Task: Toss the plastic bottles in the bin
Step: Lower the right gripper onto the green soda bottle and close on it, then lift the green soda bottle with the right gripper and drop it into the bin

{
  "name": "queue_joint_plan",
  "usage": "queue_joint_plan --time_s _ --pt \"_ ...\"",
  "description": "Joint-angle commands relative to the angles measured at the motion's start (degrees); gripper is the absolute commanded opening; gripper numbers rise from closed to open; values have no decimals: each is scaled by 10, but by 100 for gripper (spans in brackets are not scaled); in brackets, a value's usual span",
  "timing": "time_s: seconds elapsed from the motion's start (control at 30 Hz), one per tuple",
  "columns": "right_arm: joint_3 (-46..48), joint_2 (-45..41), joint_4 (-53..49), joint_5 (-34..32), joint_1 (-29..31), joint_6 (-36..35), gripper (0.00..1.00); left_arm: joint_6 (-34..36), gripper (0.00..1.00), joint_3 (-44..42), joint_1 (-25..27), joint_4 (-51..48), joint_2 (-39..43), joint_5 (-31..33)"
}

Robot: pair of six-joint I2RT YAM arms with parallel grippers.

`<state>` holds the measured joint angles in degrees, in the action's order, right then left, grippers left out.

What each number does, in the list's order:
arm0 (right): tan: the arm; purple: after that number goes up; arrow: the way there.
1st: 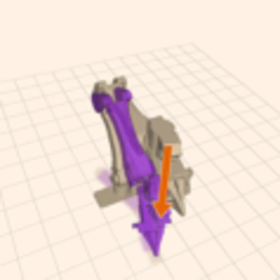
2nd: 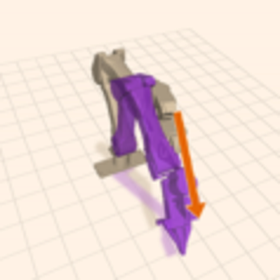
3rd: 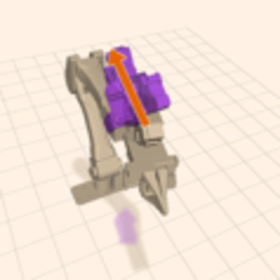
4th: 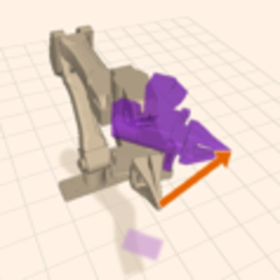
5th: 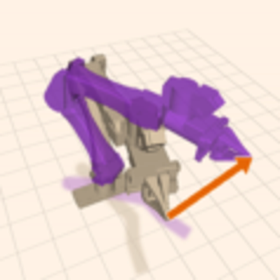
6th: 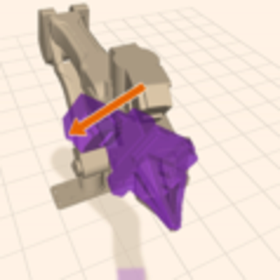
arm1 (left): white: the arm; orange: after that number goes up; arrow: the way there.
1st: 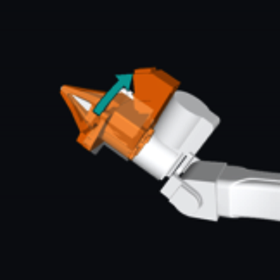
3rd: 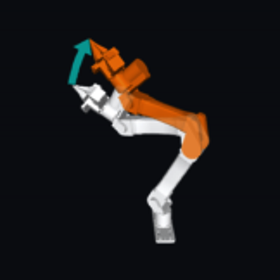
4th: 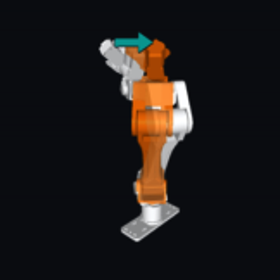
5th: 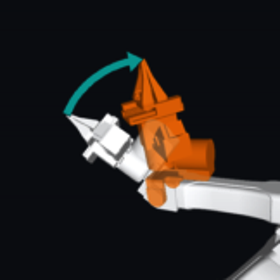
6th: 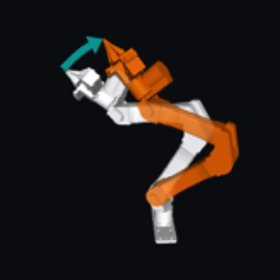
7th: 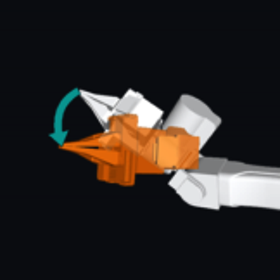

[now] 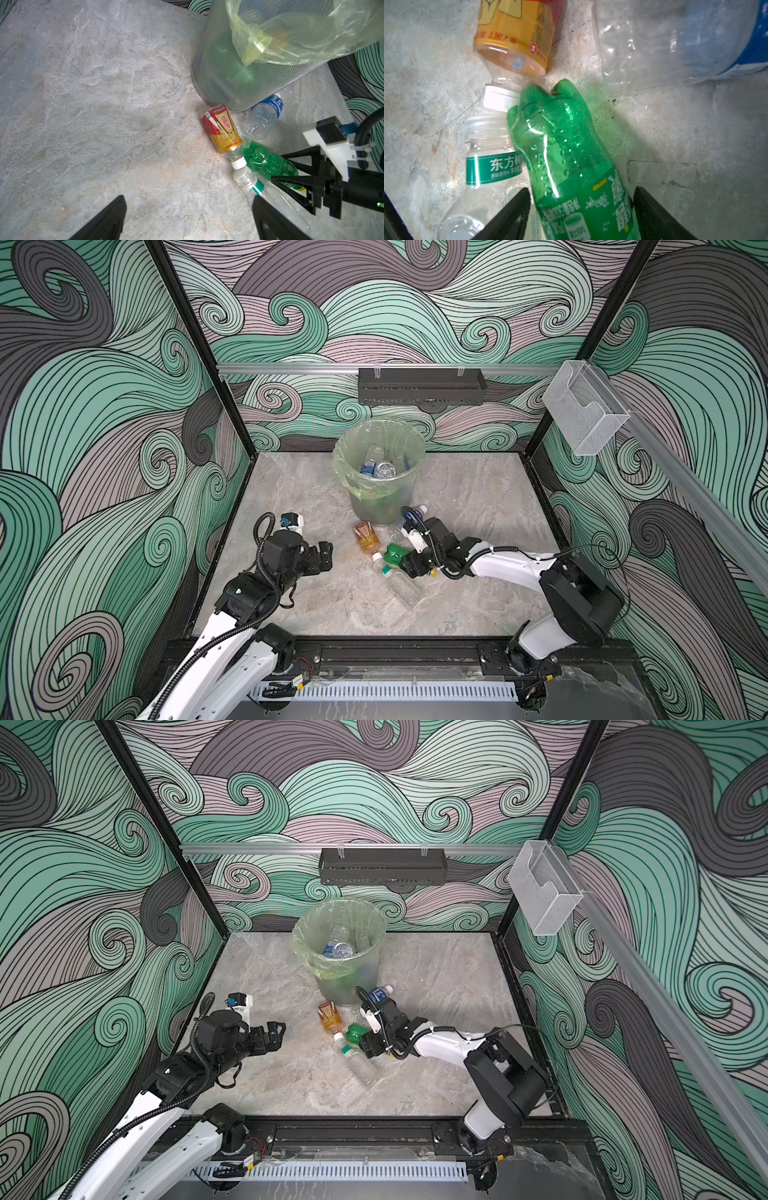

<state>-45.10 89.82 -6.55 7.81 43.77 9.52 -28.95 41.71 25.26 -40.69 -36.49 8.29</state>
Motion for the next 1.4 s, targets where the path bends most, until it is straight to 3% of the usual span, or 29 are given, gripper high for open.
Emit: queue_joint_plan --time_s 0.0,0.5,0.67,0.8,1.1,1.37 --pt "-12 5 6 -20 13 10 79 -4 96 -4 -3 3 2 -5" --pt "-64 73 -9 -33 33 -6 80 0 96 -6 -2 -14 20 1" --pt "-67 82 -18 -29 35 0 67 2 96 -6 -3 -16 24 3" --pt "-60 76 -19 -36 36 7 62 3 96 -5 -3 -16 21 1" --pt "-37 -16 -28 -76 34 12 59 2 96 -5 -3 -16 22 1" --pt "-6 -170 -47 -91 12 15 58 2 96 -5 -3 -12 21 -4"
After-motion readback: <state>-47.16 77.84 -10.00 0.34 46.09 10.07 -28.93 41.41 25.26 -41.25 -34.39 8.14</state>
